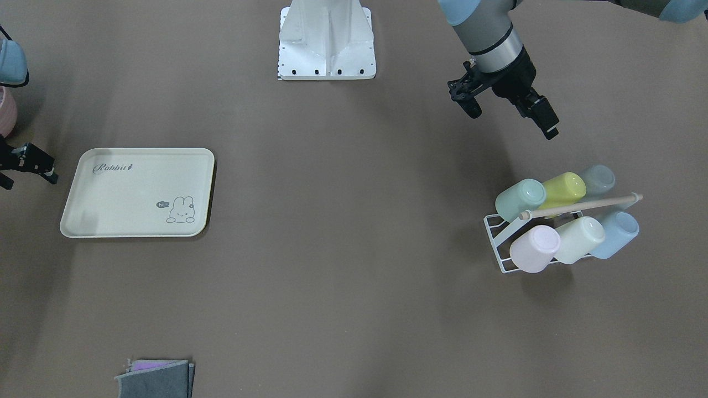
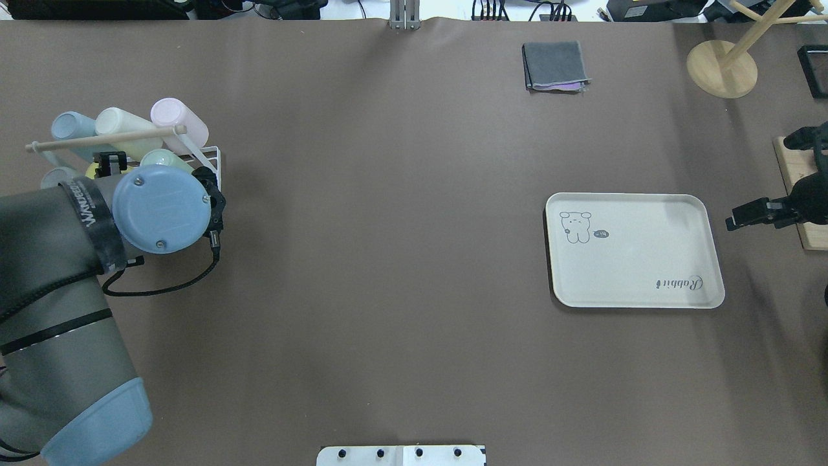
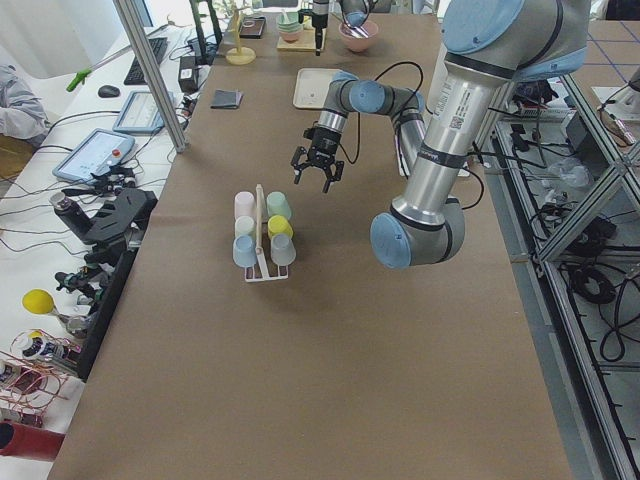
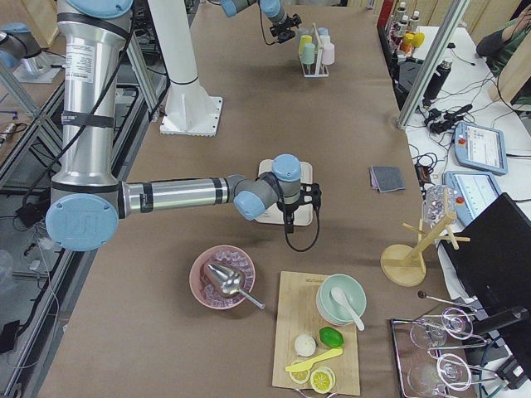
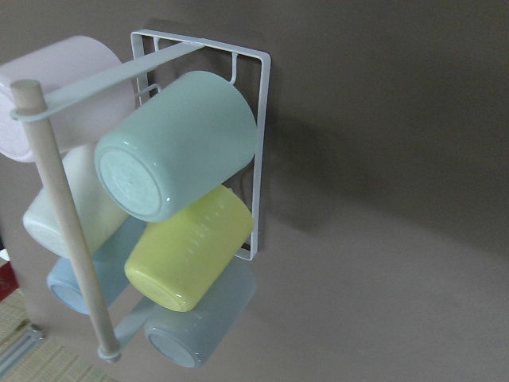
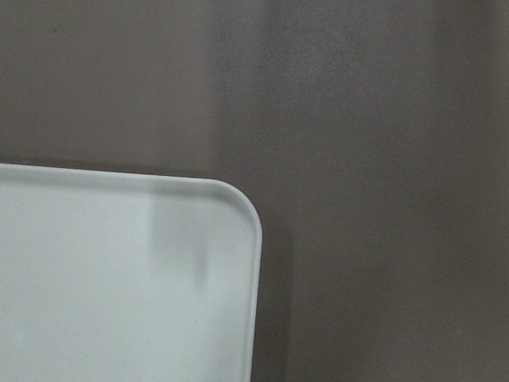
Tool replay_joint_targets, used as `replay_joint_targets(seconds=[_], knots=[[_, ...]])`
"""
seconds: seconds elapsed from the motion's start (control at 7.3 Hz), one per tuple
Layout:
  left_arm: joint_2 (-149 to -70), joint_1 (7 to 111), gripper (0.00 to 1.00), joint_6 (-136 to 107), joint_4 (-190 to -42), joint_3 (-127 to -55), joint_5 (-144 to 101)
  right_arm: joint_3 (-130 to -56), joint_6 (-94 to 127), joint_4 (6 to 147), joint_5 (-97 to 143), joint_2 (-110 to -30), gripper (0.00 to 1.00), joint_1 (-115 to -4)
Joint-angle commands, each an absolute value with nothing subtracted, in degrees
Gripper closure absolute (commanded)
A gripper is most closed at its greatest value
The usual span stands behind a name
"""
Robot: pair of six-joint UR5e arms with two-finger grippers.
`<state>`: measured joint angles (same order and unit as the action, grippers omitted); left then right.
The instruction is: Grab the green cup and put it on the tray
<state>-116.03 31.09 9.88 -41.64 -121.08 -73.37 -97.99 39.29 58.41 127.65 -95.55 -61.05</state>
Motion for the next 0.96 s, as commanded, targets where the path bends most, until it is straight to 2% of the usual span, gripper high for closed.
replay_joint_targets(seconds=[0.0,0.27,0.82], knots=[[-118.28,30.67,0.01,10.98,-41.13,-113.76,-68.12,-97.21,40.24,58.01,125.08,-94.75,0.02,-59.95],[-120.14,30.67,0.01,22.2,-41.48,-108.73,-66.46,-96.16,40.52,57.92,124.72,-93.87,0.02,-59.41],[-128.57,30.76,0.01,26.63,-41.92,-97.06,-64.86,-93.79,46.23,56.16,124.63,-93.08,0.02,-59.33]])
